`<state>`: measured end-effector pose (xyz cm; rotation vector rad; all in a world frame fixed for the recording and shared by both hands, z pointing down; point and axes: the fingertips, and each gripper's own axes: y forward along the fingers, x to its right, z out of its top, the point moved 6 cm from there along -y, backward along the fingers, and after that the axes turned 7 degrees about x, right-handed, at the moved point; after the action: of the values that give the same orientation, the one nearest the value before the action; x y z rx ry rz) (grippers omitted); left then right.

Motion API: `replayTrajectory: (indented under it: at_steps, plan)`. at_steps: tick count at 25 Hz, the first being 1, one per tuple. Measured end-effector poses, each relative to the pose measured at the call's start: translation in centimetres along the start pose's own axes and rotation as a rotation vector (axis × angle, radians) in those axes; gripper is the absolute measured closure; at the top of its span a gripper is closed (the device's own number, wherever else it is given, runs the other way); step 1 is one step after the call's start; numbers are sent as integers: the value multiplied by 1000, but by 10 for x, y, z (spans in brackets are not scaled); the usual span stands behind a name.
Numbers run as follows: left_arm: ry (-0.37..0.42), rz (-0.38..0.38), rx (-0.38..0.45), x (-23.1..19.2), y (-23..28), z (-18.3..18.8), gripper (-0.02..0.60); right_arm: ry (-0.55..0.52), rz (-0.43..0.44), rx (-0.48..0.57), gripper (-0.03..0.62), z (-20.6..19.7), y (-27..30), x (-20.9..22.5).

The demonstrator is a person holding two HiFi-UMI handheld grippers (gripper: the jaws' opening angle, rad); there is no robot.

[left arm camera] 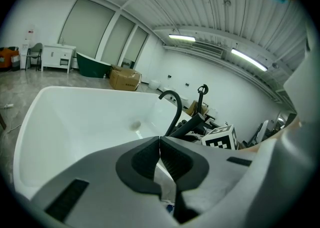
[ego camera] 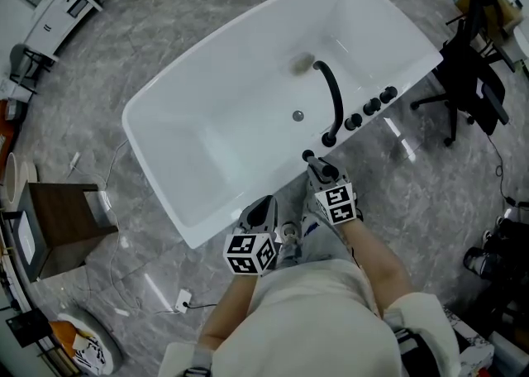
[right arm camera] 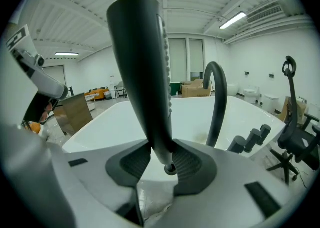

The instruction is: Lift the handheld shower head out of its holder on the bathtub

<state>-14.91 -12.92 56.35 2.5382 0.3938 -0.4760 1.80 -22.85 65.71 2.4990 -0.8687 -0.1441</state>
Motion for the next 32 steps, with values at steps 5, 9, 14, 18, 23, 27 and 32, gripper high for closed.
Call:
replayTrajectory:
  at_steps: [5, 9, 14, 18, 23, 27, 32]
  plan:
    - [9, -20, 16, 4, -12, 1, 560, -6, -13, 48, 451, 13, -20, -9]
    - [17, -33, 29, 8, -20, 2, 560, -4, -25, 86, 451, 24, -37, -17]
    - [33, -57, 48, 16, -28, 2, 560, 0, -37, 147, 451, 36, -61, -25]
    - [40, -72, 55, 22, -38, 1, 560, -3, -44, 194, 451, 50, -81, -33]
    - [62, -104, 54, 33, -51, -4, 560, 1, -63, 255, 451, 63, -109, -38]
    - [101, -142, 49, 39, -60, -10, 560, 2, -79, 312, 451, 74, -131, -46]
    - [149, -167, 62, 43, -69, -10, 560, 3, -97, 378, 453, 90, -159, -56]
